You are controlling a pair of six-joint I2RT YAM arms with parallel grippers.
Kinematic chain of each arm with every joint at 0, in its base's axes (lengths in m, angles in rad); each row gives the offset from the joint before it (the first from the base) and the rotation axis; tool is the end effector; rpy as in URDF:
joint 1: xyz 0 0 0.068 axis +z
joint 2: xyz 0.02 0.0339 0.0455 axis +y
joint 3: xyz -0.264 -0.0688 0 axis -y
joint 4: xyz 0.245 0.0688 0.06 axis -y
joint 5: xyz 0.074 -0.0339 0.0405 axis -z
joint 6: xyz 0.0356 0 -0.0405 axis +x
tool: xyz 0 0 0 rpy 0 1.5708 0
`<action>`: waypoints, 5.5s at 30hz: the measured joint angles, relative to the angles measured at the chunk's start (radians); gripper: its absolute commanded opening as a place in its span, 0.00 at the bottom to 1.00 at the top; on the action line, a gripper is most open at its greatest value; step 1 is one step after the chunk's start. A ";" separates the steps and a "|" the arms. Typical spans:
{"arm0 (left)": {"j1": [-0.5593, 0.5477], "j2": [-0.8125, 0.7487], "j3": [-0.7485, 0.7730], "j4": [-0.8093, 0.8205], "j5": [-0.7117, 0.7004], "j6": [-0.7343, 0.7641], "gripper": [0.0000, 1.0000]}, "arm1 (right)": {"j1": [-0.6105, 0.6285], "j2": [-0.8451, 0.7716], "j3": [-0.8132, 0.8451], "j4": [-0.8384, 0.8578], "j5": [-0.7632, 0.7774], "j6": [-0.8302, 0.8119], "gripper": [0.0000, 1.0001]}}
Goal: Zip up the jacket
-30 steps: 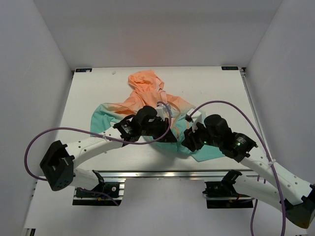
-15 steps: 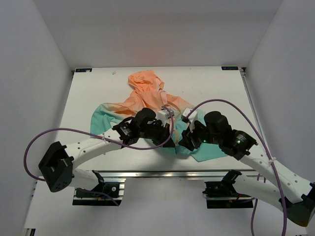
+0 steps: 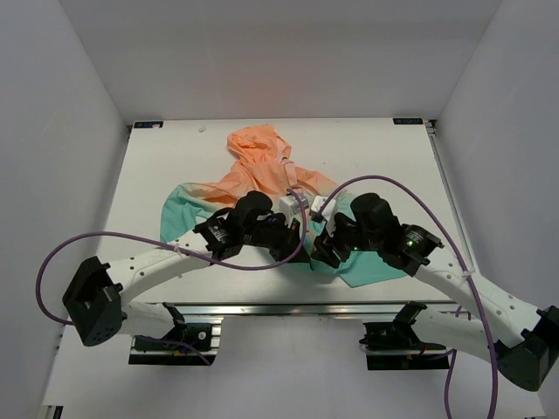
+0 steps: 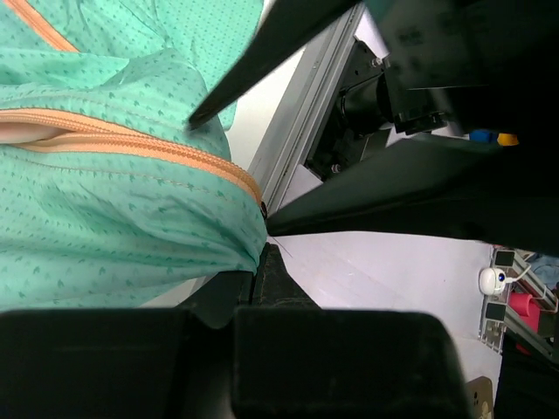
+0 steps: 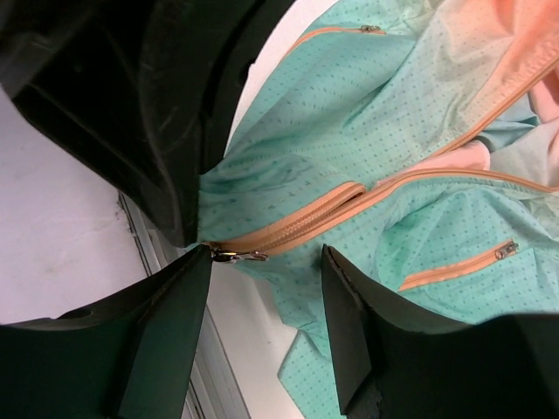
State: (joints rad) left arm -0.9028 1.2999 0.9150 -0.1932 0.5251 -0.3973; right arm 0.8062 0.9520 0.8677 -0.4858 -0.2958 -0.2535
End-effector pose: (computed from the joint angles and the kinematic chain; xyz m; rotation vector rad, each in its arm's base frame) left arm 0.1636 -0.2362 0.2742 0.9144 2.1794 -1.2670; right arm 0.1358 0.1566 0.3094 -1.2516 1.7864 0.6359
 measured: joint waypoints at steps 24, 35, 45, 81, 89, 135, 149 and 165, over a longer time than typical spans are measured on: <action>0.000 -0.016 0.000 -0.054 -0.052 -0.053 0.00 | -0.001 0.023 0.006 0.012 -0.064 0.036 0.53; 0.004 -0.023 0.000 -0.035 -0.068 -0.095 0.00 | -0.001 -0.118 0.006 -0.019 0.108 0.163 0.66; 0.009 -0.023 0.000 -0.015 -0.067 -0.135 0.00 | -0.001 -0.070 0.018 -0.098 0.053 0.270 0.59; 0.027 0.000 -0.003 0.046 -0.012 -0.191 0.00 | 0.099 0.025 0.001 -0.021 0.141 0.375 0.38; 0.031 0.000 -0.006 0.064 -0.012 -0.191 0.00 | 0.103 0.014 0.000 -0.021 0.167 0.377 0.33; 0.031 0.001 -0.021 0.050 0.019 -0.180 0.00 | 0.115 -0.006 0.007 -0.048 0.264 0.385 0.00; 0.037 0.004 -0.038 -0.016 -0.042 -0.215 0.00 | 0.138 0.103 0.079 -0.068 0.408 0.474 0.00; 0.036 -0.030 -0.139 -0.113 0.029 -0.270 0.00 | 0.122 0.195 0.066 0.024 0.549 0.409 0.00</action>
State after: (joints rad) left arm -0.8669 1.2701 0.7761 -0.3065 0.5541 -0.6678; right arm 0.9287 1.1469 0.9337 -0.4614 0.2531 0.1551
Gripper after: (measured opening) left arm 0.022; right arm 0.004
